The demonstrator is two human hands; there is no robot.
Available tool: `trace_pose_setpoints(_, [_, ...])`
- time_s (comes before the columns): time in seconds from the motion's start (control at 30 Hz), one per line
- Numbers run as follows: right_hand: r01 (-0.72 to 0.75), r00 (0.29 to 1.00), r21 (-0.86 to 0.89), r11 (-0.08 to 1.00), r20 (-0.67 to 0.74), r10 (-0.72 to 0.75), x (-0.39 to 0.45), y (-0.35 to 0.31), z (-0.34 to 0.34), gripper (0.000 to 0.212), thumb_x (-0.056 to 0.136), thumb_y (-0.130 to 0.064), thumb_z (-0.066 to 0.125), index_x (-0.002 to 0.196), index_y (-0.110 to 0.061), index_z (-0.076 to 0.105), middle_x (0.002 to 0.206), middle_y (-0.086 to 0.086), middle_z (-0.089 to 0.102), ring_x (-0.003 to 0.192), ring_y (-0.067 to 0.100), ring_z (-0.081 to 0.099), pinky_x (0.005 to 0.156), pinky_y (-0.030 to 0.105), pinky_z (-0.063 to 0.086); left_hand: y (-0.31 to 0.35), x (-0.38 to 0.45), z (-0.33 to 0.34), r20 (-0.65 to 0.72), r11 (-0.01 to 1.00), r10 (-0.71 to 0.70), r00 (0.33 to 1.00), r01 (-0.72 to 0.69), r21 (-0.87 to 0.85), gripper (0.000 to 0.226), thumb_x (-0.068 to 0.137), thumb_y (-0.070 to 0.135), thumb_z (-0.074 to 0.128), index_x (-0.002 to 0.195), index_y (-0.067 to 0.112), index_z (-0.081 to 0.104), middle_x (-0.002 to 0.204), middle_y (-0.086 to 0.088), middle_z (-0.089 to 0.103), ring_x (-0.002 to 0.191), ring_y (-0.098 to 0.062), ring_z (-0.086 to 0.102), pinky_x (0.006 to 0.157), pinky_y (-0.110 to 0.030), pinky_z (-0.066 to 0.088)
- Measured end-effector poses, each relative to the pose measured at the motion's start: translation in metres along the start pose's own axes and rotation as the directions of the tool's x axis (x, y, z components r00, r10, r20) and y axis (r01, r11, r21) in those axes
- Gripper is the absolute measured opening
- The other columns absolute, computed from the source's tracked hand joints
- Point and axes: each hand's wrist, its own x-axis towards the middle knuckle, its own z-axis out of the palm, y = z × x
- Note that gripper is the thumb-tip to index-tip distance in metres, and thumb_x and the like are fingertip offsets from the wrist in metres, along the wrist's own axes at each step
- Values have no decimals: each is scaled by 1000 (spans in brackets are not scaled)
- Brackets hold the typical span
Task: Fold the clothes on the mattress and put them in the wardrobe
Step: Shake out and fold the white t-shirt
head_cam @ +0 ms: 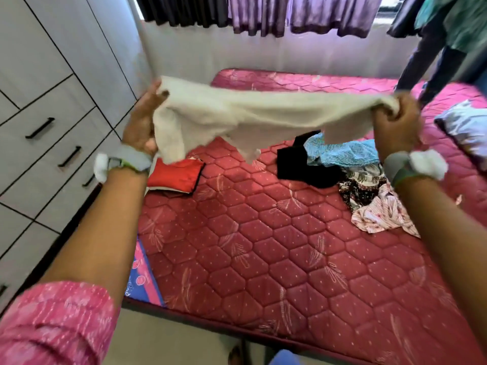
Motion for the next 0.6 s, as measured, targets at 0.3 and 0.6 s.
trace_pose_setpoints(0.3, [13, 706, -503, 864, 616, 348, -233, 281, 14, 50, 63, -34, 40, 82, 1, 70, 80, 21, 68, 72, 38, 69, 66, 43, 55, -294, -72, -120, -397, 792, -532, 748, 605, 77, 47, 91, -8, 45, 136, 2, 45, 110, -17, 66, 73, -20, 71, 64, -32, 59])
trace_pose_setpoints(0.6, [393, 748, -749, 534, 598, 288, -340, 369, 21, 31, 61, -14, 59, 92, -11, 59, 113, 18, 60, 89, 40, 55, 71, 45, 40, -453, -121, -159, -746, 435, -334, 576, 796, 420, 62, 76, 31, 80, 124, 7, 50, 114, -8, 60, 102, -28, 59, 89, -37, 46])
